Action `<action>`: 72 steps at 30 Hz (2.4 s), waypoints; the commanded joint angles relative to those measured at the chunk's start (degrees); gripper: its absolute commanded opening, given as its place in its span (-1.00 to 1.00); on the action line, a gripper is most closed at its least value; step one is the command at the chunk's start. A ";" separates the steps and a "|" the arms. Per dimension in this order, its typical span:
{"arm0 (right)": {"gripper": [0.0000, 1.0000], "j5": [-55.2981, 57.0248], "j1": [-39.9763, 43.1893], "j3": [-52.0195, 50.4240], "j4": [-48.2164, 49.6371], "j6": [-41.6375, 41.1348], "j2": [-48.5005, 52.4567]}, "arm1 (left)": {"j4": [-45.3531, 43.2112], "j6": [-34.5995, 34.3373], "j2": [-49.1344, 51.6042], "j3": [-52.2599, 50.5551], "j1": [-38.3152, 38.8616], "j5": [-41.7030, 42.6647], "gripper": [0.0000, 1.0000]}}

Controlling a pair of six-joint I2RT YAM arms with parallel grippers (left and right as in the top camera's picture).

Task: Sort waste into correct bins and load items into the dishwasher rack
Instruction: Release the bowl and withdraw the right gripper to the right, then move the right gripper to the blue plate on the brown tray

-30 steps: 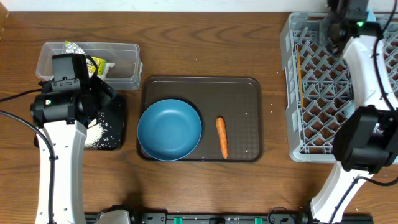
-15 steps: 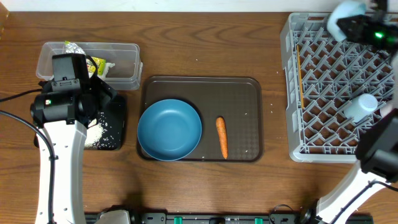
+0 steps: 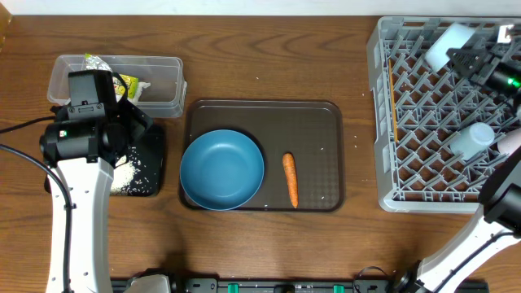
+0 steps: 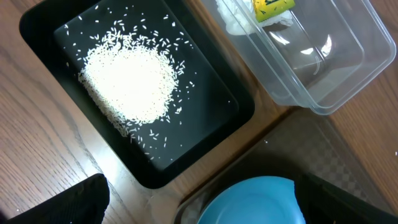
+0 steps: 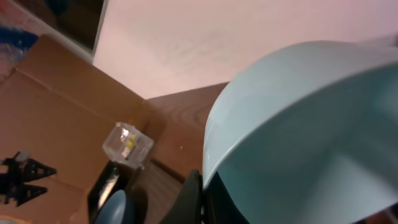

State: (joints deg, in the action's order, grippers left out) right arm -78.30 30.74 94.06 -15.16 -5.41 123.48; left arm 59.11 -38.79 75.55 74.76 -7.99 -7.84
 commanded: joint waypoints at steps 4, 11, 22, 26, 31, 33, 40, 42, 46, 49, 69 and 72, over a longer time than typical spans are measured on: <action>-0.98 -2.93 -0.66 -0.15 0.17 -2.27 1.75 | 0.22 0.33 0.15 0.48 -0.02 -0.28 0.96; -0.98 0.33 0.37 -0.15 0.00 -6.62 2.01 | 0.24 0.33 0.15 0.48 -0.02 -0.28 0.96; -0.96 11.28 3.41 -0.15 -6.23 -8.20 0.37 | 0.24 0.33 0.15 0.48 -0.02 -0.28 0.96; -0.42 16.02 3.96 0.02 -11.45 -6.19 -1.79 | 0.24 0.33 0.15 0.48 -0.02 -0.28 0.96; 0.21 28.92 3.98 0.07 -17.14 -6.14 -8.04 | 0.24 0.33 0.15 0.48 -0.02 -0.28 0.96; 0.55 35.28 3.96 0.13 -19.23 -6.86 -11.61 | 0.24 0.33 0.15 0.48 -0.02 -0.28 0.96; 0.72 52.50 3.96 0.94 -23.85 -16.04 -26.16 | 0.24 0.33 0.15 0.48 -0.02 -0.28 0.96; 0.75 53.46 3.89 1.05 -24.00 -17.75 -31.01 | 0.24 0.33 0.15 0.48 -0.02 -0.28 0.96; 0.97 54.53 2.47 1.09 -24.57 -19.71 -39.19 | 0.24 0.33 0.15 0.48 -0.02 -0.28 0.96; 0.99 54.51 -0.50 1.09 -26.43 -19.87 -44.04 | 0.24 0.33 0.15 0.48 -0.02 -0.28 0.95; 0.99 71.69 -51.32 -8.02 -42.07 -23.85 -39.06 | 0.24 0.33 0.15 0.48 -0.02 -0.28 0.96; 0.99 72.72 -56.15 -9.03 -42.88 -23.98 -34.91 | 0.24 0.33 0.15 0.48 -0.02 -0.28 0.96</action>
State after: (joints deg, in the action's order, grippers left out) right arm -10.85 -21.85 85.86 -57.67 -27.70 86.13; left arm 59.13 -38.79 75.55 74.76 -7.99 -7.84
